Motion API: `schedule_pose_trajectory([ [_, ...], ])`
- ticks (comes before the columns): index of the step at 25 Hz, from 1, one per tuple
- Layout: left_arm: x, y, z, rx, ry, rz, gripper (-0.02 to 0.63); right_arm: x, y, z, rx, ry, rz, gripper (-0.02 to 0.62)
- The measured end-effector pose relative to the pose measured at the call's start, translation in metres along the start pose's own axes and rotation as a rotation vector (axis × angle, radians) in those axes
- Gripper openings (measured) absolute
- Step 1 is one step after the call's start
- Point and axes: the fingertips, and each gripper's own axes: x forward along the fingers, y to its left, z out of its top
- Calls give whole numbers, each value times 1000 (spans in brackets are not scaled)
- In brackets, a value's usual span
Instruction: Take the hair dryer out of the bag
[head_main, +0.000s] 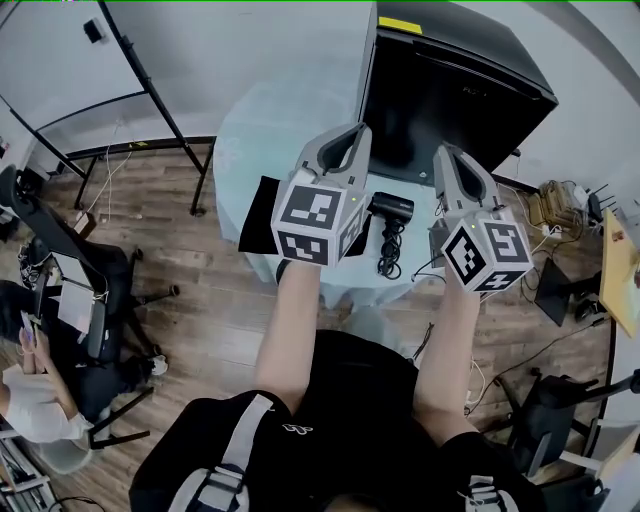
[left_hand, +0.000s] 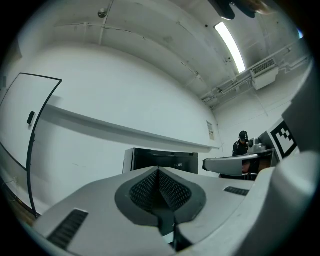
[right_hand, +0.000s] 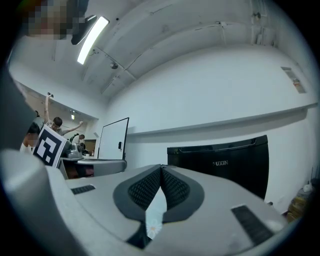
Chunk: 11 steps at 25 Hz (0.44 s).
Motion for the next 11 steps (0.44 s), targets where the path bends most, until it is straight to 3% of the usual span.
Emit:
schedule_pose_trajectory([
  [11, -4, 3, 4, 9, -1, -8, 0, 4, 6, 0, -2, 0, 5, 2],
])
